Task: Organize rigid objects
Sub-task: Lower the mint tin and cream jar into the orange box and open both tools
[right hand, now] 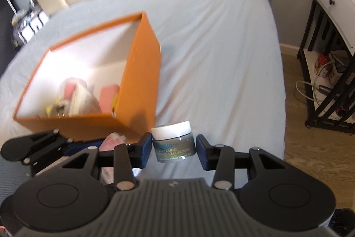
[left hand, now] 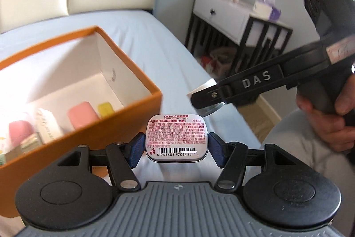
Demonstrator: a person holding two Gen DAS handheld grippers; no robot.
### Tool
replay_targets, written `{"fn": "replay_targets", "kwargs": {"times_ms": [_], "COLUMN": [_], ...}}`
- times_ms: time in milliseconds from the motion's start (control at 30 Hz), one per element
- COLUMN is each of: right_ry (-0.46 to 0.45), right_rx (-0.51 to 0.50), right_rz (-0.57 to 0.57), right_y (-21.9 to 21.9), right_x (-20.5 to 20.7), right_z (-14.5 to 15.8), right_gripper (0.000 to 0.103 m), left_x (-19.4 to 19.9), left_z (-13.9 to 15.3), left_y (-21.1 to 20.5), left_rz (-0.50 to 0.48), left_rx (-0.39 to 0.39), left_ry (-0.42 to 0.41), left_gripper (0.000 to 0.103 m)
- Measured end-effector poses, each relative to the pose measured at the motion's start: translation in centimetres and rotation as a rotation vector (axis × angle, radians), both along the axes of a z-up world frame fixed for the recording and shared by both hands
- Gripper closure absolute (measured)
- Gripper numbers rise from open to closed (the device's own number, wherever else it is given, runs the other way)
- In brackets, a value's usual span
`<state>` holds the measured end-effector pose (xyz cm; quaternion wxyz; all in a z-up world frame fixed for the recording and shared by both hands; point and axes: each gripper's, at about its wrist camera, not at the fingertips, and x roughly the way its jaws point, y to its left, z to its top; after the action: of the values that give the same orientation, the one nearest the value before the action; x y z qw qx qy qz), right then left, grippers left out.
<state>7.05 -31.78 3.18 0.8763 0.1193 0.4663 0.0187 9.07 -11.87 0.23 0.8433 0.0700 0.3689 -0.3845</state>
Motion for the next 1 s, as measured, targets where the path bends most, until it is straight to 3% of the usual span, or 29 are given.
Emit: {"fn": "replay_targets", "kwargs": {"times_ms": [300, 533, 733, 900, 1000], "right_ry": [-0.17, -0.257, -0.228, -0.088, -0.05], "right_rx": [0.038, 0.015, -0.1, -0.152, -0.208], "right_rz": [-0.023, 0.067, 0.11, 0.147, 0.197], "right_y": [-0.1, 3.8, 8.6, 11.4, 12.7], "right_x": [-1.5, 2.3, 8.4, 14.1, 16.1], "right_z": [2.8, 5.2, 5.0, 2.1, -0.2], "right_gripper": [0.06, 0.06, 0.06, 0.06, 0.06], "left_x": [2.1, 7.5, 12.4, 14.9, 15.7], "left_z": [4.7, 6.7, 5.3, 2.8, 1.6], "left_y": [2.7, 4.2, 6.9, 8.5, 8.7], "left_rz": [0.116, 0.268, 0.401, 0.466, 0.476], "left_rx": [-0.156, -0.124, -0.112, -0.068, -0.038], "left_ry": [-0.102, -0.079, 0.019, 0.123, 0.163], "left_gripper": [0.033, 0.033, 0.033, 0.033, 0.033]}}
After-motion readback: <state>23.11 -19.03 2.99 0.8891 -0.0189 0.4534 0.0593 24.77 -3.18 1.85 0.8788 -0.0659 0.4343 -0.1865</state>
